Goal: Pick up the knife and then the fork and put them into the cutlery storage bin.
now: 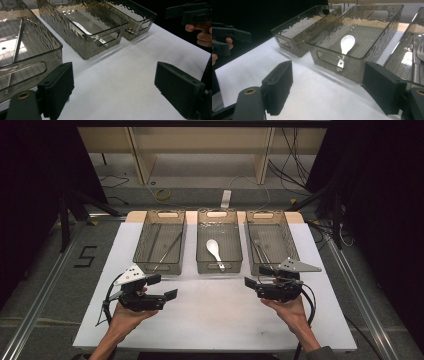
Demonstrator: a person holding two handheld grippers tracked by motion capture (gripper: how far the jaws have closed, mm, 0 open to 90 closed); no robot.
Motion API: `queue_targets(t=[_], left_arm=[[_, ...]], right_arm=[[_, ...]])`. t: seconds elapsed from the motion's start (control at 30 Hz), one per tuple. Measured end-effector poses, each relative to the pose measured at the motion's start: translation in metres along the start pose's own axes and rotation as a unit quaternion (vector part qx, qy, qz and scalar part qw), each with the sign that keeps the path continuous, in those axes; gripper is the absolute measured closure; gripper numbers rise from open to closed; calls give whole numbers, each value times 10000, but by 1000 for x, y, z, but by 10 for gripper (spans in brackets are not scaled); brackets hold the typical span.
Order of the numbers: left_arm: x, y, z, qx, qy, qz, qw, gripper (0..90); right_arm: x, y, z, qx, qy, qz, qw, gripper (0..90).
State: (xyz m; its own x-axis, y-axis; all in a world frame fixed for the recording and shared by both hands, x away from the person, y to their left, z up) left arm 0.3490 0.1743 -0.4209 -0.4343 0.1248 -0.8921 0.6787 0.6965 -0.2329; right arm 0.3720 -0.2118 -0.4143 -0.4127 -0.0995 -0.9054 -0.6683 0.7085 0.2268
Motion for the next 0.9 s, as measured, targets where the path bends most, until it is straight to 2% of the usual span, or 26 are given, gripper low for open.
queue_targets(t=[0.13,0.57,0.9], left_arm=[[0,1,-1,31,-40,-61,10000,153],[-1,0,-2,68,-104,-20,9999,153],[-1,-1,-3,120,-160,-32,9998,153]], right_arm=[[2,3,-4,-24,-70,-9,10000,247],[14,14,-12,-128,-81,-57,9999,235],[27,12,-24,-62,-223,-25,9997,230]])
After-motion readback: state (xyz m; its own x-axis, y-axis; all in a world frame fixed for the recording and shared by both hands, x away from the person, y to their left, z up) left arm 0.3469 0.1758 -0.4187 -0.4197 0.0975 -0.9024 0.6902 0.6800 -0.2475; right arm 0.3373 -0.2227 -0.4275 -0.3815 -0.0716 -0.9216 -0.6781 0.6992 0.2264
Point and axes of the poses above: each handheld gripper's, and its own axes: z roughly forward along the jaws, x roughly out of its underside, y roughly to its left, the point moved 2 cm from there along z, roughly forward along the jaws, and after that the axes turned 3 degrees about -y, right-handed, at the moved point
